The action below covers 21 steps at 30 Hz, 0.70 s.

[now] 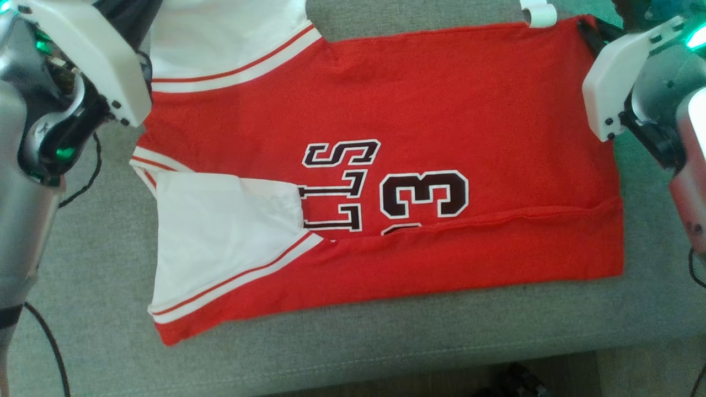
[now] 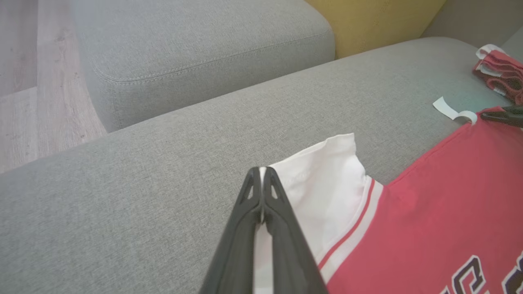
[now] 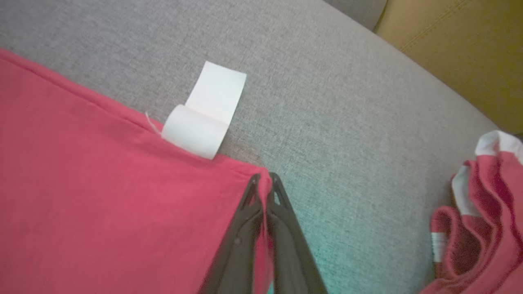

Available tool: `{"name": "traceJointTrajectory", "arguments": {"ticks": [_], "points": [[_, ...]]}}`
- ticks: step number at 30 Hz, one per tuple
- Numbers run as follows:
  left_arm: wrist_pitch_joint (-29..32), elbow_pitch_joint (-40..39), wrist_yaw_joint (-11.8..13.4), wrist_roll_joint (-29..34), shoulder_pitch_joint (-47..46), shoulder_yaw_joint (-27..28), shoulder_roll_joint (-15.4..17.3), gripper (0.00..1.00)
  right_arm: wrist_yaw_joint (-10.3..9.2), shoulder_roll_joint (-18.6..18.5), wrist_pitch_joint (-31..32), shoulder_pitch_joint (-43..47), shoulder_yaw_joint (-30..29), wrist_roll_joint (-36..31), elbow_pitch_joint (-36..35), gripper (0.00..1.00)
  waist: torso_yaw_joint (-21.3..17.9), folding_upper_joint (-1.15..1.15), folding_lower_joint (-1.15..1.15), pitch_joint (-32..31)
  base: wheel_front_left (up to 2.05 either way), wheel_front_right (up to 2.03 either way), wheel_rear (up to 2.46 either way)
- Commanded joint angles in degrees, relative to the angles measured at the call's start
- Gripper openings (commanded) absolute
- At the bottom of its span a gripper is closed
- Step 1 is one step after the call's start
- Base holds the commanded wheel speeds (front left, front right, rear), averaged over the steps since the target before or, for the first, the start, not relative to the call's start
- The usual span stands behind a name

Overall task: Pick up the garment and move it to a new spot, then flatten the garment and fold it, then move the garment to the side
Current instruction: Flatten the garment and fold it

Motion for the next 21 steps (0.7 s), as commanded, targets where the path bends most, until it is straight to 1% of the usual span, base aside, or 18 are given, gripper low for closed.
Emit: {"name": "traceJointTrajectory", "arguments": {"ticks": [1, 7, 12, 16, 21], "points": [[-0.9, -2.3, 0.4, -0.5, -0.6, 2.8, 2.7, 0.00, 0.37, -1.1, -0.4, -0.4, 0.0, 0.3, -1.6, 0.00, 0.0, 0.00, 0.00, -0.3, 0.00, 0.00, 0.00], [-4.1, -3.7, 1.5, -1.1, 1.5, 4.3, 2.6, 0.00, 0.37, 0.2, -6.5, 0.4, -2.7, -0.8, -2.3, 0.00, -0.1, 0.00, 0.00, -2.7, 0.00, 0.00, 0.00], [-7.5, -8.6, 3.0, -2.2, 7.6, 5.8, 3.0, 0.00, 0.37, 1.8, -11.4, 5.6, -5.2, -1.1, -4.6, 0.00, 0.1, 0.00, 0.00, -5.9, 0.00, 0.00, 0.00], [-9.8, -15.1, 5.3, -3.1, 15.9, 7.0, 3.8, 0.00, 0.37, 2.5, -13.5, 12.4, -7.1, -1.1, -7.8, 0.00, 0.5, 0.00, 0.00, -9.1, 0.00, 0.00, 0.00], [-12.1, -23.2, 9.4, -4.0, 28.2, 8.3, 4.7, 0.00, 0.37, 2.9, -14.1, 22.0, -10.1, -1.3, -12.5, 0.00, 1.1, 0.00, 0.00, -12.6, 0.00, 0.00, 0.00]]}}
